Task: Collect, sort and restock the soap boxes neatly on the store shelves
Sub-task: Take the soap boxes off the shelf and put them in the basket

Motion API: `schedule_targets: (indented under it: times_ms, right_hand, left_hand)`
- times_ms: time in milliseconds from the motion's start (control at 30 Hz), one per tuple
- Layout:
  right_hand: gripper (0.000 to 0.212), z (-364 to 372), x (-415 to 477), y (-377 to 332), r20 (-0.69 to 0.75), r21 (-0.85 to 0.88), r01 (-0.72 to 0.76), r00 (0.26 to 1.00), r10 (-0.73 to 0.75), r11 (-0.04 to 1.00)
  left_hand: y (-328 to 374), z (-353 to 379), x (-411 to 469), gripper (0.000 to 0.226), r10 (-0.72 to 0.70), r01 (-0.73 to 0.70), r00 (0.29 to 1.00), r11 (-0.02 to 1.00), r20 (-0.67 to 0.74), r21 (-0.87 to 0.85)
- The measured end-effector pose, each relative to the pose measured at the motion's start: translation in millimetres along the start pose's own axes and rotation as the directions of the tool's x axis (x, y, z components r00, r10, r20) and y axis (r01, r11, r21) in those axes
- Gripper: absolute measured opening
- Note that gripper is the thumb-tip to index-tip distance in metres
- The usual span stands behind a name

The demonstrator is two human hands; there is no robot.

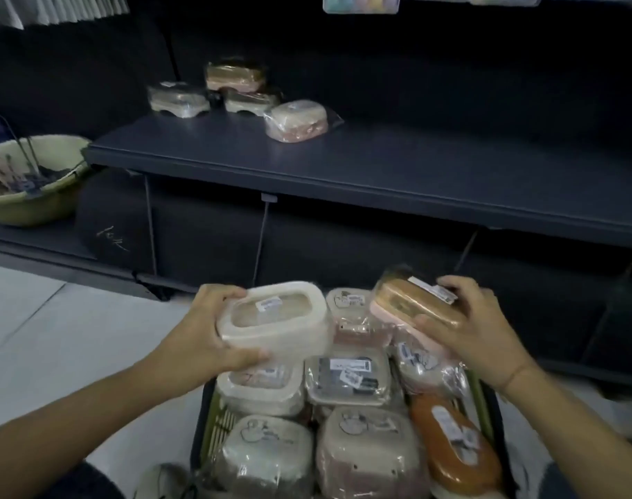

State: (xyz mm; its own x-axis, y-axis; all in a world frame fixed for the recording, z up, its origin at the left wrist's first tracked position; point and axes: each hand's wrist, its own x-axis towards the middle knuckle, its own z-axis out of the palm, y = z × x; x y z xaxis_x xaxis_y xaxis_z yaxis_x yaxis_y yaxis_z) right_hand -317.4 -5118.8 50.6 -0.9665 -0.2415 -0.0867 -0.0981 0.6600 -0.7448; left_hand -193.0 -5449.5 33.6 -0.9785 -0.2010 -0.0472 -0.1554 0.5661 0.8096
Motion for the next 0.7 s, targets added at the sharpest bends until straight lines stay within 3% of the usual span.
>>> schedule_targets:
  times_ms: [133,233,333,533,700]
  right_hand:
    - [0.068,-6.5,-24.7,26.4,-0.024,-0.067,-0.321,0.947,0.32,0.945]
    - [0.076,3.9,-50.9,44.0,0.042,-0.178,-0.421,0.9,0.435,0.889]
    - [0.088,14.9,-60.1,49.6,0.187,-0.344,-0.401,0.857,0.48,0.849]
    - [0.095,9.0,-57.1,55.6,0.301,-0.518,-0.336,0.789,0.535,0.787]
    - [0.08,9.1,-56.7,59.0,0.405,-0.481,-0.302,0.756,0.514,0.823]
  left_hand:
    - [-11.3,11.2,-14.3,0.085,0.066,-0.088,0.977,0.991,0.204,0.098]
    - [-25.3,10.6,-14.3,0.092,0.052,-0.107,0.959,0.977,0.279,0.184]
    - [-35.2,9.4,-13.1,0.098,0.009,-0.115,0.948,0.942,0.318,0.315]
    - [-51.8,3.6,-4.5,0.104,-0.121,-0.048,0.947,0.863,0.298,0.503]
    - [-66.9,10.0,0.6,0.094,-0.149,0.018,0.909,0.947,0.389,0.32]
